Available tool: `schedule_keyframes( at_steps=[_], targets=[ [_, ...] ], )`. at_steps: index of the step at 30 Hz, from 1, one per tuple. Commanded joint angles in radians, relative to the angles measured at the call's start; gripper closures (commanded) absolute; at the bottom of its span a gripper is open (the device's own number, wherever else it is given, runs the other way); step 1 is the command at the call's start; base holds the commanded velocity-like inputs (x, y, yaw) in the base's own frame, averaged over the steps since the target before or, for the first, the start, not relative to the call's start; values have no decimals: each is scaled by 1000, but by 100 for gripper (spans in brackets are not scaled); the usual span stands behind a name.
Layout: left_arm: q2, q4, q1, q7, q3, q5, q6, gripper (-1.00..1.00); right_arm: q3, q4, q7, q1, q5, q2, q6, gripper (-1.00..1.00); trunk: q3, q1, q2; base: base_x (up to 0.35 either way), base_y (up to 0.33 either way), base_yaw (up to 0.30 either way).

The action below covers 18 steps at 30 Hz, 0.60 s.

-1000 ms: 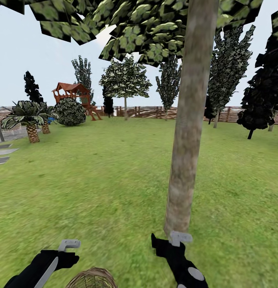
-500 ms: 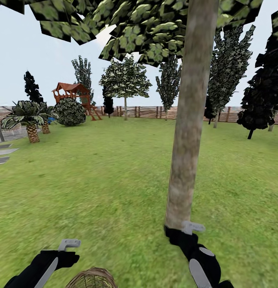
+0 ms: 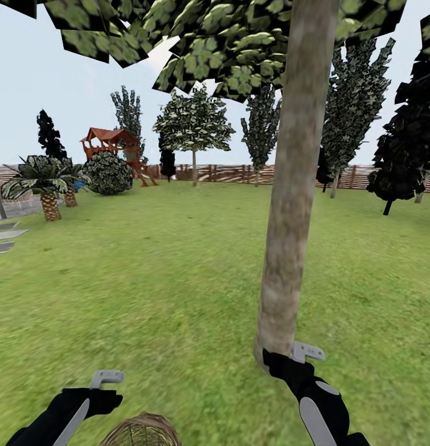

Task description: Take the three Easter eggs out of the wicker basket on the lawn in the garden, then place them on the lawn next to a single tree (choose any tree) so that all three eggs are next to the same tree and none are left in the basket.

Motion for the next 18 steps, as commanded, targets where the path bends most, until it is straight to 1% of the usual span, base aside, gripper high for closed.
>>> schedule_keyframes(
  at_steps=[1, 8, 18],
  targets=[
    [1, -1, -1, 3, -4, 5, 0, -100, 2, -1, -10, -1, -9, -1, 2, -100, -5, 4, -9, 0, 0, 0],
    [1, -1, -1, 4, -9, 4, -27, -100, 3, -1, -10, -1, -10, 4, 3, -100, -27, 31, -58, 0, 0, 0],
    [1, 0, -1, 3, -12, 3, -35, -100, 0, -1, -10, -1, -9, 4, 3, -100, -58, 69, -128, 0, 0, 0]
  ],
)
